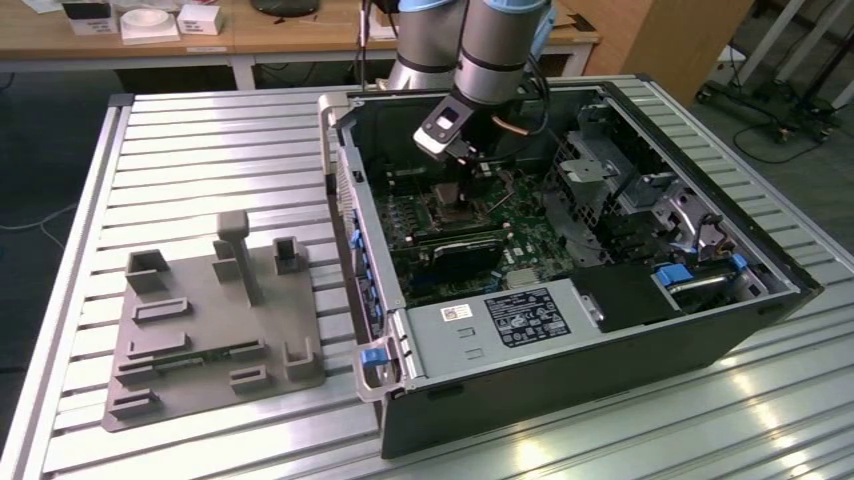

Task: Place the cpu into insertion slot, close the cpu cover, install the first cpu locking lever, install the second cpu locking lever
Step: 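Place the cpu into insertion slot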

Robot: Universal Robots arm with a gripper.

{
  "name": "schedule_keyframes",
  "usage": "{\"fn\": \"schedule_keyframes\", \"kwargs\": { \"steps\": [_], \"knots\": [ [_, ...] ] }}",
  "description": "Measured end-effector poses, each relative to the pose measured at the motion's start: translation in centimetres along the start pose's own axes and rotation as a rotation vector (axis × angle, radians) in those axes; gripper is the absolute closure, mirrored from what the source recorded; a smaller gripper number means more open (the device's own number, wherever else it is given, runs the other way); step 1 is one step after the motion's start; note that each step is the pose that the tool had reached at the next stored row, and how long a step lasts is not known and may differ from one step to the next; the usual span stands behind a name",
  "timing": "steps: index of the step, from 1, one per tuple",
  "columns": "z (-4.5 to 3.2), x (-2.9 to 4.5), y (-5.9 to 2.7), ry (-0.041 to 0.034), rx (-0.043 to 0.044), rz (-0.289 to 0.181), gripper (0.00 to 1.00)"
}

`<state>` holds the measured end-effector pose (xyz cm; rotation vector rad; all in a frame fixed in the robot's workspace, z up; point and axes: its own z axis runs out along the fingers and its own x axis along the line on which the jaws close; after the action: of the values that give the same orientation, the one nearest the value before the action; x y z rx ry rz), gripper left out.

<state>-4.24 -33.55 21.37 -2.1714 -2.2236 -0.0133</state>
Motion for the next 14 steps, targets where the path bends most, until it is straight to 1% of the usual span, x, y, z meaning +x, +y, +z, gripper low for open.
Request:
{"fn": "schedule_keyframes", "kwargs": {
  "steps": [3,5,11,14],
  "knots": [
    [0.46,-0.01,0.24,-0.0021,0.0002,-0.003,0.46],
    [0.61,-0.02,0.25,-0.0063,0.0003,-0.005,0.46],
    [1.02,-0.03,0.24,-0.0115,0.0005,-0.005,0.46],
    [1.04,-0.03,0.27,-0.0187,0.0003,-0.004,0.46]
  ]
}}
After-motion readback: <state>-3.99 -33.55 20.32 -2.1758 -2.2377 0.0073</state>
